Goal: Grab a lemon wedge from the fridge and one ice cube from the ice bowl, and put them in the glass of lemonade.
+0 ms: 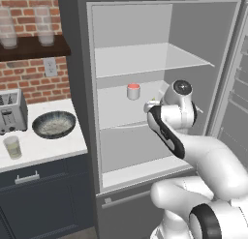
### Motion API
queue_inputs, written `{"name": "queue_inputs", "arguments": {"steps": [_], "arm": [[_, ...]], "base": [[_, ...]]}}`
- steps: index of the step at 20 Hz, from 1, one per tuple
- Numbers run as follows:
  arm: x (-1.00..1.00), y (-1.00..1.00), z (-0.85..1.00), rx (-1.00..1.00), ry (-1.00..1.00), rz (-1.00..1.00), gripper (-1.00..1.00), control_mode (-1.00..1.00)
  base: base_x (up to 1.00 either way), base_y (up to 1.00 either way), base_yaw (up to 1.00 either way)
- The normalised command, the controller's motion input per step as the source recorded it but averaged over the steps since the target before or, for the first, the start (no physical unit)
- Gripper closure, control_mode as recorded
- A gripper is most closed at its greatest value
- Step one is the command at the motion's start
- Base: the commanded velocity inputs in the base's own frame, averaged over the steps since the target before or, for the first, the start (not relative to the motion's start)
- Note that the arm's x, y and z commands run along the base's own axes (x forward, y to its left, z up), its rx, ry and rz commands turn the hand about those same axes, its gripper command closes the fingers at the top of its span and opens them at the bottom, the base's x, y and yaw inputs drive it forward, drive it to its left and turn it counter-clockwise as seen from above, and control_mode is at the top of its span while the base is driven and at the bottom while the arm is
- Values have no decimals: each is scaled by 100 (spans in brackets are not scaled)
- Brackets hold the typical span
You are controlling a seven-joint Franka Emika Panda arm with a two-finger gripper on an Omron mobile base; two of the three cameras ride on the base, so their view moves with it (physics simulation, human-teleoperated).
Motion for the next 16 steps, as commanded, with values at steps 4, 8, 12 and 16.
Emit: {"name": "queue_inputs", "arguments": {"steps": [4,8,12,16], "arm": [[47,0,-25,0,-6,0,-100,-100],[48,-8,-3,0,0,0,-100,-100],[46,-14,0,0,0,0,-100,-100],[44,-12,-2,0,0,0,-100,-100]], "base": [[0,0,0],[0,0,0],[0,0,0],[0,0,0]]}}
